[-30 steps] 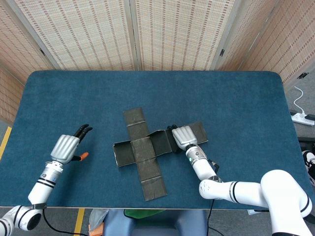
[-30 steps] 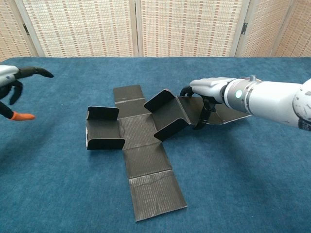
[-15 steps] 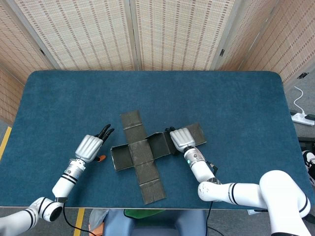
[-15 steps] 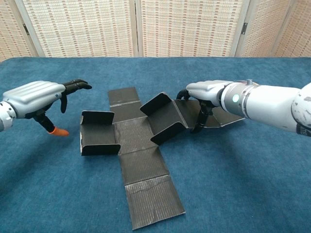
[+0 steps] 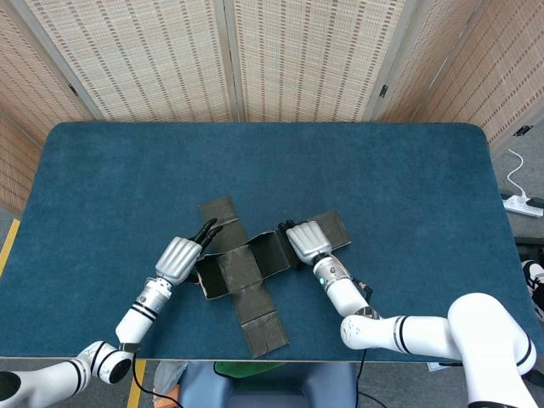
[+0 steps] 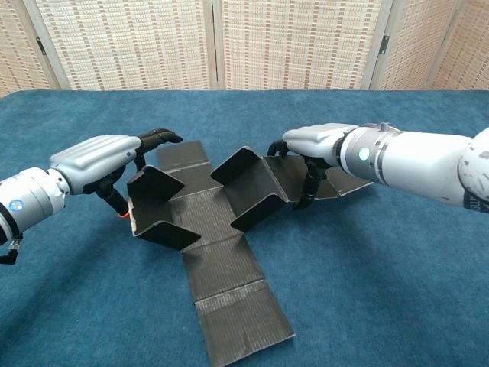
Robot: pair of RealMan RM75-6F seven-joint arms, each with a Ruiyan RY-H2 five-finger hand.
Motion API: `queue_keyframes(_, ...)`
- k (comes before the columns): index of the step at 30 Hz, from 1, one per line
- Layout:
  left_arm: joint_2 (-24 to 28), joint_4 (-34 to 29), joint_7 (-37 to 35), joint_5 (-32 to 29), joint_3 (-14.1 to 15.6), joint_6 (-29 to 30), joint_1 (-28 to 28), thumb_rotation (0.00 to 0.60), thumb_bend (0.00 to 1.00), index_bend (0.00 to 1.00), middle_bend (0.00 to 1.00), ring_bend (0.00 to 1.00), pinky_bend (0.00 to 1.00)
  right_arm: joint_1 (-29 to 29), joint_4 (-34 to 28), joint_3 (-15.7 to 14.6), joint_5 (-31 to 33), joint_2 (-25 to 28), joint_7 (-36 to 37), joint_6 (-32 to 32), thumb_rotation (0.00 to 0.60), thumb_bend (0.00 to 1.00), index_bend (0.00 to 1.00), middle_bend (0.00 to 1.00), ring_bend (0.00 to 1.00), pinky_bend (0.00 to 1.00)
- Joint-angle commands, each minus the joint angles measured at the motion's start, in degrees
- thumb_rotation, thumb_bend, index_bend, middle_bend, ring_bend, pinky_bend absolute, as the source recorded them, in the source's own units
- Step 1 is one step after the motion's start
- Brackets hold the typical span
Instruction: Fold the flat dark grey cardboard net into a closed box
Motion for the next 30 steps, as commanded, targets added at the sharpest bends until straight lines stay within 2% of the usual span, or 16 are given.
queue_keyframes(1,2.9,-5.5,-6.2,0.7,-0.1,-0.5,-0.4,0.6,0.17,0.0,0.0,0.49,0.77,1.4,-0.9,-0.2,-2.1,0.8,-1.3,-1.0,0.584,0.22,0.34,0.36,0.74,1.0)
queue_keyframes(5,3.9,-8.0,-11.2,1.1,0.0,-1.0,-0.9,0.6,0.18,0.0,0.0,0.48,0.77,3.1,-1.5,-0.7,-5.5,1.7,-2.8,-2.4,0.585,0.22,0.35,0.37,0.75,1.0)
queue_keyframes(16,6.5,-9.5,-22.4,-1.6,0.4,-9.0,-3.7,0.6,0.17,0.0,0.0,0.46,0.77,6.6,-0.4,-3.5,-18.4,4.3,-4.3,-6.7,0.594,0.22,0.36,0.38,0.75,1.0)
queue_keyframes(22,8.6,-10.2,-28.5,-1.8,1.1,-13.6,-5.3,0.6,0.17,0.0,0.0,0.46,0.77,7.5,0.1,-5.1,-24.4,5.4,-5.1,-7.1,0.595,0.22,0.37,0.39,0.76,1.0)
queue_keyframes(30,11.2,-11.9,-40.3,0.0,2.5,-18.8,-7.3,0.6,0.17,0.0,0.0,0.46,0.77,7.8,0.0,-5.4,-32.1,5.5,-3.6,-6.2,0.594,0.23,0.38,0.4,0.76,1.0)
